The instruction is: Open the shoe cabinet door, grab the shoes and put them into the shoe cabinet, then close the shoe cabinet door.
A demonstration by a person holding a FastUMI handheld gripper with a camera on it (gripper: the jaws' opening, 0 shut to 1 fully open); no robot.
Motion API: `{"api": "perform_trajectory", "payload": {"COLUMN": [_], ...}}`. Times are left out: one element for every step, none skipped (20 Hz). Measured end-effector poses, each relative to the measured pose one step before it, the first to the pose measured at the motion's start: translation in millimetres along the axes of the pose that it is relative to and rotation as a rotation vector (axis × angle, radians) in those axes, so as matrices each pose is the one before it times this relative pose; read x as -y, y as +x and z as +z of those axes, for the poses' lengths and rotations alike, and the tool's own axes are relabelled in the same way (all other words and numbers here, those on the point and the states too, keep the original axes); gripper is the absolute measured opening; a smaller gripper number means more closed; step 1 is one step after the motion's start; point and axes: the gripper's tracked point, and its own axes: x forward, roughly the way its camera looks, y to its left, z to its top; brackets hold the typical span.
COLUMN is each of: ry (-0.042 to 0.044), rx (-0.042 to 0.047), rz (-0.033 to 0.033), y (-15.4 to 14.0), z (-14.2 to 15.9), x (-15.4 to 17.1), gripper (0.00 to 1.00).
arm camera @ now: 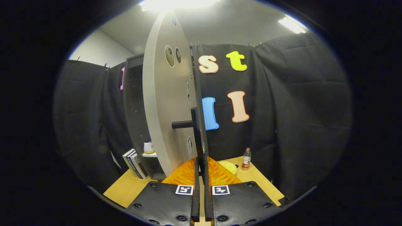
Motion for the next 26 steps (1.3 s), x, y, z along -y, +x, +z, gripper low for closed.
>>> {"api": "perform_trajectory", "payload": {"ry": [0.00014, 0.00119, 0.00016, -0.00103, -0.00171, 0.00716, 0.00909, 0.01416, 0.02965, 0.02684, 0.00715, -0.01274, -0.01546, -0.01296, -0.01127, -0.01356, -0.01361, -0.02456, -0.02272, -0.02023, -0.01761, -0.02086, -0.01304, -0.00499, 0.00224, 0.00237], "rx": [0.00335, 0.00373, 0.00229, 0.00464, 0.00653, 0.00622, 0.00608, 0.00531, 0.00601, 0.01376, 0.02208, 0.03, 0.02443, 0.02109, 0.01586, 0.00485, -0.00104, -0.00001, 0.0014, -0.00487, -0.01102, -0.02016, -0.01948, -0.02408, -0.01787, -0.02413], "rz": [-0.01754, -0.02385, -0.01768, -0.02297, -0.0223, -0.00962, -0.02737, -0.01748, 0.00078, 0.00079, -0.00819, -0.01377, -0.00486, 0.0079, 0.01534, 0.02088, 0.02852, 0.0292, 0.03183, 0.0268, 0.02167, 0.01405, 0.00829, 0.01535, 0.0179, 0.02486], "y": [-1.47, -0.97, -0.59, 1.03, -1.49, -1.2, -2.25, -3.39, -6.95, -8.79, -6.92, -9.68, -2.12, -7.78, -12.47, -11.27, 1.23, -1.02, -0.44, 1.6, 3.23, 4.6, 4.17, 7.46, 3.99, 6.49], "z": [1.36, 1.24, 1.16, 0.53, 2.42, 2.06, 0.72, 0.91, 3.26, 4.78, 6.46, 9.05, 7.47, 6.74, 2.45, 2.25, -3.48, -1.29, -1.86, -4.29, -6.43, -12.18, -9.65, -11.98, -10.35, -13.79], "x": [7.29, 11.59, 7.27, 8.59, 7.65, 4.2, 5.78, 9.0, 0.2, -1.26, 0.77, 1.72, -1.21, -5.89, -10.33, -11.4, -12.67, -12.66, -12.83, -14.22, -11.7, -10.79, -7.84, -11.33, -10.09, -13.1], "gripper": [0.07, 0.07, 0.06, 0.06, 0.06, 0.05, 0.05, 0.02, 0.02, 0.02, 0.02, 0.02, 0.02, 0.02, 0.02, 0.02, 0.03, 0.13, 0.23, 0.38, 0.53, 0.68, 0.83, 0.97, 0.97, 0.97]}}
